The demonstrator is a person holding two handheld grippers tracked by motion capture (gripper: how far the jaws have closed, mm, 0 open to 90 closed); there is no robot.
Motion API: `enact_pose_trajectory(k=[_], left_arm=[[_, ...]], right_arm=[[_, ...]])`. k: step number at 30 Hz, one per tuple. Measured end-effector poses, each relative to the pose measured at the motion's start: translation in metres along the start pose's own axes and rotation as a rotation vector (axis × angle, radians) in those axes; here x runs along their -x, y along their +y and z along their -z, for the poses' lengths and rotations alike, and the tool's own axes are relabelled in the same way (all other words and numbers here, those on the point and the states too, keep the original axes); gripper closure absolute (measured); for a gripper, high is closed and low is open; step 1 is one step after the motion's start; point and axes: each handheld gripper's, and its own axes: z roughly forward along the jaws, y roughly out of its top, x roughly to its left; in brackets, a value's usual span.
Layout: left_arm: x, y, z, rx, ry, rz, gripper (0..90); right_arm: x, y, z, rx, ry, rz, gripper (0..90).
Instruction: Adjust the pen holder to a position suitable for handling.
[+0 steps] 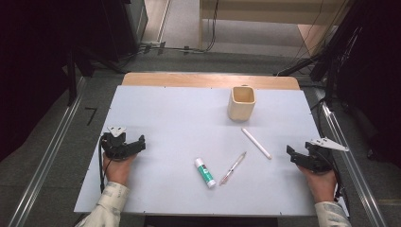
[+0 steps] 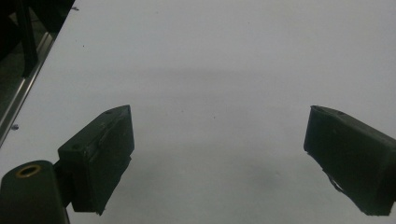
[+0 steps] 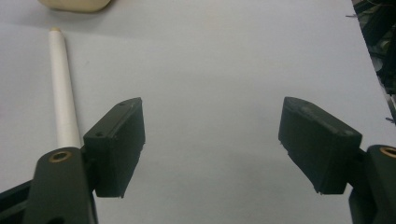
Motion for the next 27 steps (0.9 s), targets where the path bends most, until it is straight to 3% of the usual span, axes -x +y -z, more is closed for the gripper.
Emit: enact_pose_trajectory(k=[6,18,27], left_arm=[[0.000,0.000,0.000,0.010,-0.018,0.026,9.4],[0.000,0.000,-0.001,0.004,-0.013,0.020,9.3],[0.001,0.000,-0.001,0.001,-0.019,0.017,9.3]], right_arm=[[0.001,0.005,0.000,0.026,0.001,0.002,23.0],[0.002,0.016,-0.003,0.055,0.000,-0.005,23.0],[-0.008,0.029,-0.013,0.060,0.023,0.009,23.0]])
